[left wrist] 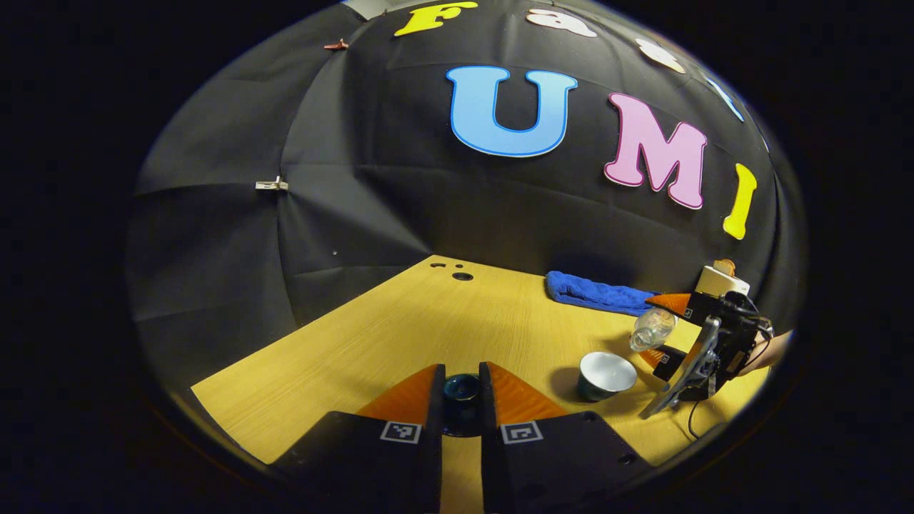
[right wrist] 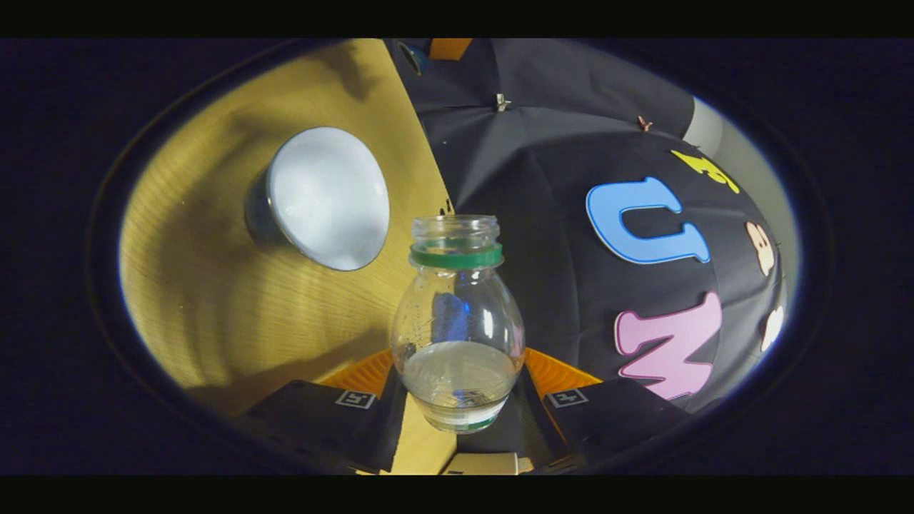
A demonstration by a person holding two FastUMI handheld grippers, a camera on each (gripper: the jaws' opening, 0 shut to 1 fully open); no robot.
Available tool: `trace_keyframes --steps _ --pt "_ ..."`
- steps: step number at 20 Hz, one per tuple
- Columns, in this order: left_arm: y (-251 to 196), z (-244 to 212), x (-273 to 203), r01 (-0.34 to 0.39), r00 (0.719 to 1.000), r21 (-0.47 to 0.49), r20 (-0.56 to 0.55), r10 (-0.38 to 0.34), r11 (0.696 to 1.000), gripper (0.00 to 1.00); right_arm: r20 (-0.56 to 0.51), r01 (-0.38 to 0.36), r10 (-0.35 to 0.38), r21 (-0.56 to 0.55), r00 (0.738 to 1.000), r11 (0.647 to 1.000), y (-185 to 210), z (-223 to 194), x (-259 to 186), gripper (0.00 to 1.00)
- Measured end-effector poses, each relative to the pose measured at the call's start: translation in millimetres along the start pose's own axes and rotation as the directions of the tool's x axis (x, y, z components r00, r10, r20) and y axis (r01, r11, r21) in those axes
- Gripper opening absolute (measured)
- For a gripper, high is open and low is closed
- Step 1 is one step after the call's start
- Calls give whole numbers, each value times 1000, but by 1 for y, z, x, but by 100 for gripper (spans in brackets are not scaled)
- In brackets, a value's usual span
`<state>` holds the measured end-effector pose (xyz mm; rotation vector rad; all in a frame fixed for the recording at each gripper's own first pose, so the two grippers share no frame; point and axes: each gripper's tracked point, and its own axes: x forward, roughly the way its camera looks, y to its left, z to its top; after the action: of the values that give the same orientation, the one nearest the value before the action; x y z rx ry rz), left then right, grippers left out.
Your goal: Open the teacup lid with one hand, grasp the water bottle and pour water into the teacup with the other hand; after pouring, place the water bottle on the coaster and then close the teacup lid.
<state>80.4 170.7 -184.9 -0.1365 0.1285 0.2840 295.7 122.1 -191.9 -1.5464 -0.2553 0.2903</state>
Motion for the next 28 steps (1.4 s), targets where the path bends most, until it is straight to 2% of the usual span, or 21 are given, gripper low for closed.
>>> trace_keyframes --steps 2,3,4,6,7,8,9,11,12,13,14,15,18,20,25,26,28 --pt "1 -3 1 -1 1000 2 -5 1 1000 26 10 3 -3 -26 1000 1000 3 3 2 71" --pt "1 -3 1 -1 1000 4 -6 1 1000 26 17 1 0 -40 1000 999 6 4 3 67" --pt "0 -5 2 0 1000 7 -6 0 1000 26 24 1 0 -55 1000 998 6 6 5 71" --pt "1 -5 3 0 1000 10 -3 0 1000 23 32 -4 6 -73 999 997 8 6 7 71" --pt "1 -5 2 -2 1000 11 -4 2 1000 26 32 -6 9 -80 999 997 8 3 8 71" --pt "2 -6 2 -3 1000 11 -4 3 1000 26 32 -4 7 -86 999 996 7 4 9 67" --pt "2 -6 3 -4 1000 9 -7 4 1000 26 36 1 3 -96 999 995 5 4 10 71" --pt "1 -9 4 0 1000 -1 -9 0 1000 23 60 6 1 -121 998 993 4 8 13 67" --pt "1 -9 3 0 1000 -5 -6 0 1000 26 74 13 -2 -146 997 989 3 10 15 71" --pt "1 -9 3 0 1000 -4 -6 0 1000 26 91 19 -3 -172 996 985 2 13 15 67" --pt "1 -13 3 2 1000 -3 -9 -2 1000 23 102 22 -2 -194 995 981 1 14 19 71" --pt "1 -14 2 3 1000 -3 -10 -3 1000 27 109 23 0 -209 994 978 1 12 20 71" --pt "2 -15 2 4 1000 -2 -11 -4 1000 23 129 47 -14 -257 992 965 -5 15 23 71" --pt "4 -17 1 3 1000 1 -12 -3 1000 26 130 51 -16 -274 991 960 -4 14 24 71" --pt "5 -17 3 8 1000 2 -10 -8 1000 26 125 52 -17 -287 992 956 -1 12 25 71" --pt "5 -19 3 8 1000 0 -11 -8 1000 23 127 56 -19 -295 992 954 -3 13 25 71" --pt "6 -20 3 7 1000 -7 -14 -7 1000 26 139 69 -26 -312 990 948 -5 16 25 71"
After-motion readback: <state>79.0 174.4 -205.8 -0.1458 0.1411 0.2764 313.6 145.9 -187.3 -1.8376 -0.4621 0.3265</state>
